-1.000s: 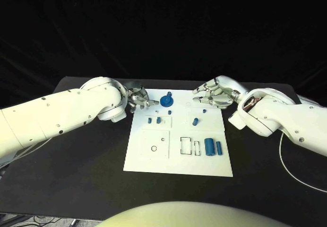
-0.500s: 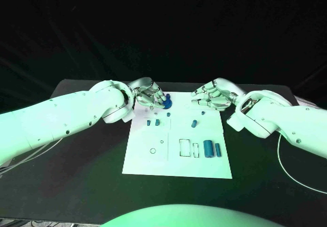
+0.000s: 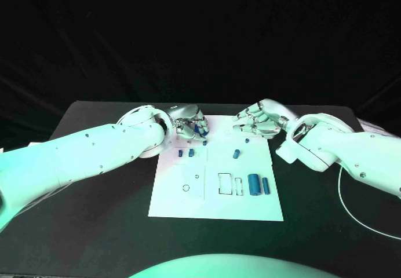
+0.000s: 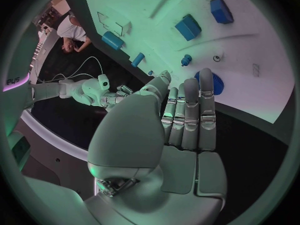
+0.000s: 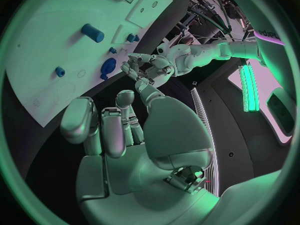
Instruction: Assemble the parts on the task board
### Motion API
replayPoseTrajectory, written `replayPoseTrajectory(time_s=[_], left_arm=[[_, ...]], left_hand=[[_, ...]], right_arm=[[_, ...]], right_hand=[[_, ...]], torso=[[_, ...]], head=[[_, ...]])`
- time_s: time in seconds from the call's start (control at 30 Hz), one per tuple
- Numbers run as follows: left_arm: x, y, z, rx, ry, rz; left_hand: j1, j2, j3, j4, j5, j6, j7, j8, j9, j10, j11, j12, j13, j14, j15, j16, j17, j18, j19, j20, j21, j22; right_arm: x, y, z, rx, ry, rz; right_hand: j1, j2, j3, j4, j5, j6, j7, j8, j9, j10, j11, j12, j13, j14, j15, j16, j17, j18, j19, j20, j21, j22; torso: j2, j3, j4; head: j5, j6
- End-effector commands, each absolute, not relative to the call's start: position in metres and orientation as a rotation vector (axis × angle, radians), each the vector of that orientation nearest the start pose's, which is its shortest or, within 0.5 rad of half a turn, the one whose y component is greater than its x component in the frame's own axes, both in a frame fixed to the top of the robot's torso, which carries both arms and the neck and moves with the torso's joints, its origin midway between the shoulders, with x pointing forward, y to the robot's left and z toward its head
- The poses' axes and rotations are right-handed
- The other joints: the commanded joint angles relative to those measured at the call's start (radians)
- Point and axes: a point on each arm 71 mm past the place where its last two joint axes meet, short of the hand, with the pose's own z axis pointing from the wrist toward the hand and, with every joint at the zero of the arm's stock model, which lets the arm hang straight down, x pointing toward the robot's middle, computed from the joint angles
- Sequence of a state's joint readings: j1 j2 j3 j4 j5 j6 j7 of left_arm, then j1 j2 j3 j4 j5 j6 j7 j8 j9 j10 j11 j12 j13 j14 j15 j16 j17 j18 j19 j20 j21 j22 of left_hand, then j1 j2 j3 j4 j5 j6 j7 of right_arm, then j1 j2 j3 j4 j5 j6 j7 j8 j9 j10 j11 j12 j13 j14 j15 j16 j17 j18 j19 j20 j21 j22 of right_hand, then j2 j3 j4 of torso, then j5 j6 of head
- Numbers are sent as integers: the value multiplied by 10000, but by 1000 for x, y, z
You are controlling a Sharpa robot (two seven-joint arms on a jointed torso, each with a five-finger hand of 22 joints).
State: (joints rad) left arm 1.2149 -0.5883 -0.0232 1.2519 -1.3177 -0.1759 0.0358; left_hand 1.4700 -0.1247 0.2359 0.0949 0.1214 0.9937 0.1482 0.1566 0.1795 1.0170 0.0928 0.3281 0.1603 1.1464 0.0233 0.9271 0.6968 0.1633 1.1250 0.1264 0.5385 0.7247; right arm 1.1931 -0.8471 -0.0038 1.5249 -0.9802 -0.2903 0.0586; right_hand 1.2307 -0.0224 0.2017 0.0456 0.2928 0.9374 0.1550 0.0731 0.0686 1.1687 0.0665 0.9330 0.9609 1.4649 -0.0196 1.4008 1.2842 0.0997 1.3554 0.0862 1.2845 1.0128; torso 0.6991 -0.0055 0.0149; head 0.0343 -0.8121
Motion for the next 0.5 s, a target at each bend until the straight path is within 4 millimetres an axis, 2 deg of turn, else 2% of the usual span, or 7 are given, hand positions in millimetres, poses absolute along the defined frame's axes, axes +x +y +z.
replayPoseTrajectory(time_s=[0.03,0.2,0.43,0.5], left_arm=[[531,136,-196,2573,17593,-7547],[535,134,-202,2644,17978,-7303],[537,132,-206,2673,18290,-7135],[538,132,-207,2714,18352,-7101]], left_hand=[[-63,-74,-32,-67,-35,84,14,-85,-87,-70,57,-102,-103,261,1,472,357,181,155,-14,117,84],[-57,-41,-48,-109,-34,134,33,-130,-183,-196,87,-191,-231,413,12,823,604,179,261,-11,208,171],[-82,15,-61,-180,-31,238,24,-209,-369,-116,57,-199,-423,1427,-29,2328,2079,182,694,-51,628,507],[-107,20,-65,-191,-30,281,21,-222,-414,-61,42,-189,-468,1693,-47,2717,2486,92,993,-68,1249,1021]], right_arm=[[487,-197,-174,2091,17052,10223],[487,-197,-174,2163,16957,10209],[487,-197,-173,2225,16920,10220],[487,-197,-174,2229,16920,10222]], right_hand=[[9,15,42,38,72,45,6,37,3,-41,-26,-17,-24,497,28,-60,-22,62,-71,-10,-58,-13],[42,50,86,39,117,31,13,27,0,-240,-23,-302,-297,486,29,-95,-70,78,-107,-11,-108,-102],[54,63,104,39,131,26,15,24,-1,-286,-22,-368,-360,479,29,-116,-100,83,-118,-11,-123,-128],[56,64,107,39,135,25,16,23,-1,-292,-22,-375,-367,477,30,-122,-109,83,-120,-11,-126,-133]], torso=[[-3,11,-2],[11,-1,-2],[-1,6,6],[-6,5,8]], head=[[-5,3],[-21,16],[-45,-15],[-48,-26]])
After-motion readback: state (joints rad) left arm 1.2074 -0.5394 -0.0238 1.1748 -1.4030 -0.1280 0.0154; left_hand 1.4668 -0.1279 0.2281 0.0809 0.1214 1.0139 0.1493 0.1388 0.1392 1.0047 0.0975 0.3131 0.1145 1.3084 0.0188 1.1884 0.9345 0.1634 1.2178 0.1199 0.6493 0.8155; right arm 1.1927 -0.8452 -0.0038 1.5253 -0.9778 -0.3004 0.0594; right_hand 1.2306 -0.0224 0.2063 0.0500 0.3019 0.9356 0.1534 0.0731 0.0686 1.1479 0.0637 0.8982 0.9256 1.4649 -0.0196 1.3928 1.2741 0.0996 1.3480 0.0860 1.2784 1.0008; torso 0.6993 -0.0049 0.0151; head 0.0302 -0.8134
